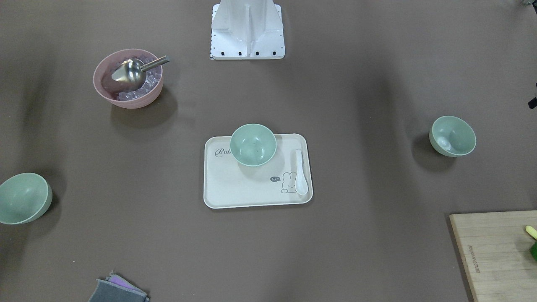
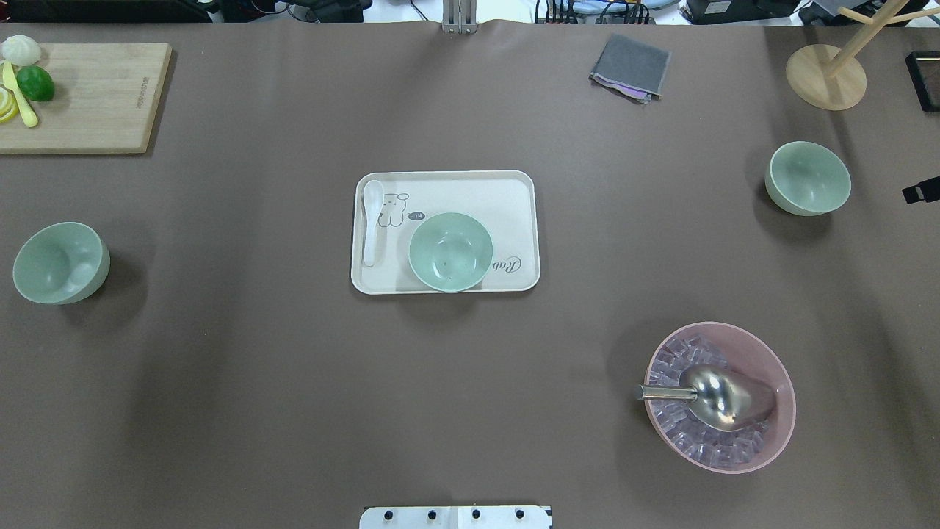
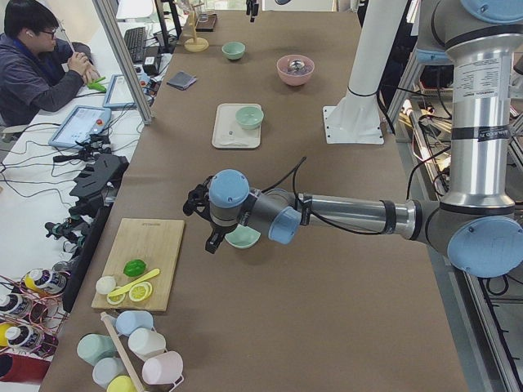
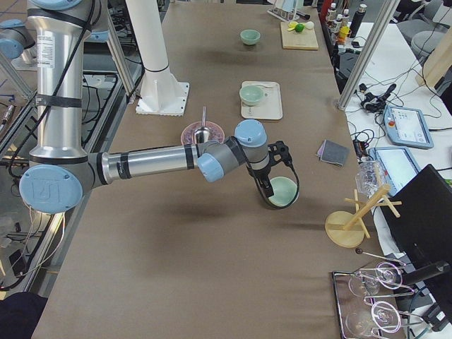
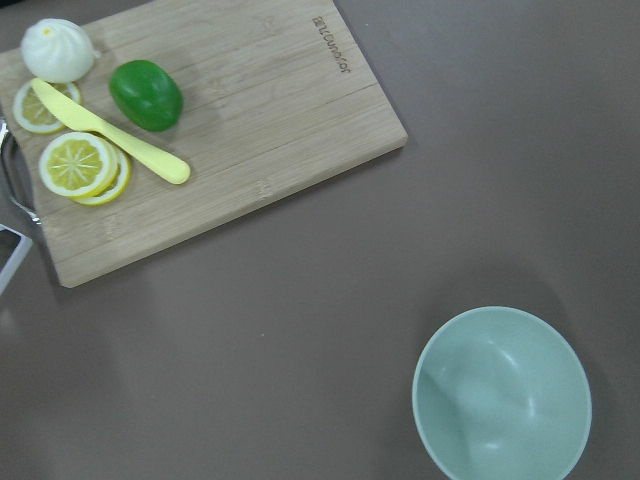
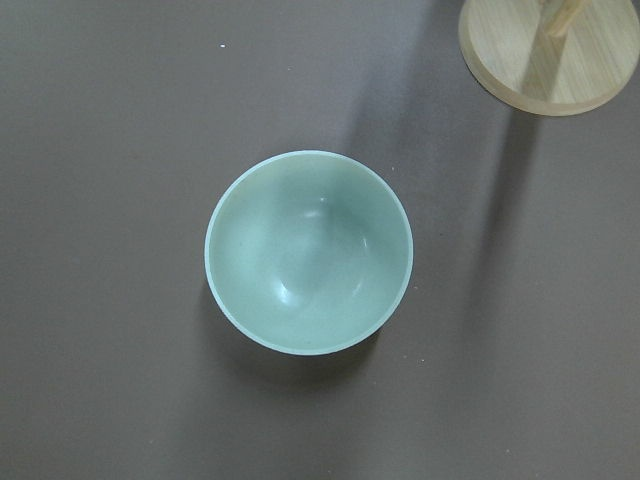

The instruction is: Stack green bowls together

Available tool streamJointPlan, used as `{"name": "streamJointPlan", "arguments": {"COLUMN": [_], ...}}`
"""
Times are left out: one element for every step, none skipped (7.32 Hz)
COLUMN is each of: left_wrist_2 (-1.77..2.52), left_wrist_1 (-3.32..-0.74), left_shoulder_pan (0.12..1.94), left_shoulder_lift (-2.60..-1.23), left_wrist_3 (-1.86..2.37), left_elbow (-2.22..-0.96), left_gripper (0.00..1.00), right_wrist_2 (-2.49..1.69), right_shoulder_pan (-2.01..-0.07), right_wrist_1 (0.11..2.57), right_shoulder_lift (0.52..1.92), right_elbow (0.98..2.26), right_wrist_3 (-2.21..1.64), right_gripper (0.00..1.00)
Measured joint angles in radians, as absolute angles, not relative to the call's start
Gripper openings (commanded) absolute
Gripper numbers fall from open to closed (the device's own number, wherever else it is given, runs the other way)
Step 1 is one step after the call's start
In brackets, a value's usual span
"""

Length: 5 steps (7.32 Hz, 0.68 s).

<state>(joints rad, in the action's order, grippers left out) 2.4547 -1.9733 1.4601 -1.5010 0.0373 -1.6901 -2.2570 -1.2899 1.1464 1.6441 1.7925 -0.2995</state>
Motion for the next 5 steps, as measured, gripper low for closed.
{"name": "streamJointPlan", "arguments": {"left_wrist_2": [2.375, 2.303, 2.258, 2.229, 2.217], "left_wrist_1": [-2.014, -2.071, -2.152, -2.241, -2.312], "left_shoulder_pan": [1.407, 1.345, 1.284, 1.239, 1.210], "left_shoulder_lift": [-1.499, -1.500, -1.503, -1.505, -1.507], "left_wrist_3": [0.116, 0.192, 0.273, 0.339, 0.380], "left_elbow": [-1.675, -1.646, -1.600, -1.549, -1.506], "left_gripper": [0.97, 0.97, 0.97, 0.97, 0.91], "right_wrist_2": [-2.221, -2.202, -2.196, -2.195, -2.195], "right_shoulder_pan": [-1.258, -1.240, -1.233, -1.230, -1.229], "right_wrist_1": [1.144, 1.143, 1.143, 1.143, 1.142], "right_shoulder_lift": [1.644, 1.644, 1.647, 1.648, 1.649], "right_elbow": [1.792, 1.790, 1.790, 1.789, 1.789], "right_wrist_3": [-0.358, -0.385, -0.395, -0.399, -0.400], "right_gripper": [1.00, 1.00, 1.00, 1.00, 1.00]}}
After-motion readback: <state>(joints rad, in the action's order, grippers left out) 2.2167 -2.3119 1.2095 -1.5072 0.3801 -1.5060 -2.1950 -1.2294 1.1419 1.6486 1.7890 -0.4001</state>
